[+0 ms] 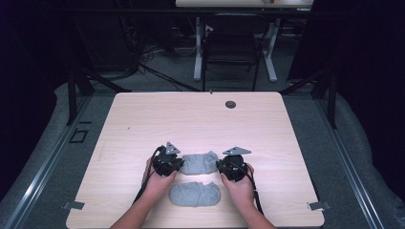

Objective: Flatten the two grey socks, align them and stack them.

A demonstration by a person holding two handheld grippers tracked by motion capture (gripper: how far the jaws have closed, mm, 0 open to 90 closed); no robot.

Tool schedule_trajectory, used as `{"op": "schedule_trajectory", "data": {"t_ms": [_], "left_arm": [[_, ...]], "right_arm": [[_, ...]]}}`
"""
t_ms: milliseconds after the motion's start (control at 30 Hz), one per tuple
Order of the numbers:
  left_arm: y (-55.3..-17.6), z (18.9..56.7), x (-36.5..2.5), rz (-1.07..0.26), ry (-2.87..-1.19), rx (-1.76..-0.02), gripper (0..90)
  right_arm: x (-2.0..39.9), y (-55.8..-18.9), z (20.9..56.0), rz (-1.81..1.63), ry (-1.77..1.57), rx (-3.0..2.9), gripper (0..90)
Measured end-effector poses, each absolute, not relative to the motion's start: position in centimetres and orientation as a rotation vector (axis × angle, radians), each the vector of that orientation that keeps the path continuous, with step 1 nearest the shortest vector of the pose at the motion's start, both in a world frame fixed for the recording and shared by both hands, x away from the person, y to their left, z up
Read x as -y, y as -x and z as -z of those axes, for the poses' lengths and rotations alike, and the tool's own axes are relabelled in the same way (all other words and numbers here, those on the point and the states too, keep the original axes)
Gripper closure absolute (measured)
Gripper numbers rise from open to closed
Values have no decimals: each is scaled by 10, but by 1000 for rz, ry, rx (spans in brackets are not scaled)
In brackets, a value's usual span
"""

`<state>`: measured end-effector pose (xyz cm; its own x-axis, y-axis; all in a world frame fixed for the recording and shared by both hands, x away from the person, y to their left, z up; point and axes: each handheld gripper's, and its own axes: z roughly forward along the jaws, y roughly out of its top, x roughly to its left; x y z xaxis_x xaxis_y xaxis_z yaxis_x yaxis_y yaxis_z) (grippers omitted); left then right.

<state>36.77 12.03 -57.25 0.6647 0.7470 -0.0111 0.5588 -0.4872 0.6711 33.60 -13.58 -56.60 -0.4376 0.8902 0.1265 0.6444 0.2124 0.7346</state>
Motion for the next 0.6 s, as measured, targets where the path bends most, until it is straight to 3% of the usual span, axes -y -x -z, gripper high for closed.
{"op": "schedule_trajectory", "data": {"t_ms": [100,233,600], "left_arm": [[-368,573,-120,-372,-2219,-1008,831],[-369,573,-121,-370,-2220,-1009,833],[-367,572,-126,-364,-2220,-1024,822]], "right_arm": [[134,-334,559,-1060,-1339,-2115,726],[123,-341,555,-1161,-1233,-2186,789],[122,-354,579,-1021,-1299,-2279,831]]}}
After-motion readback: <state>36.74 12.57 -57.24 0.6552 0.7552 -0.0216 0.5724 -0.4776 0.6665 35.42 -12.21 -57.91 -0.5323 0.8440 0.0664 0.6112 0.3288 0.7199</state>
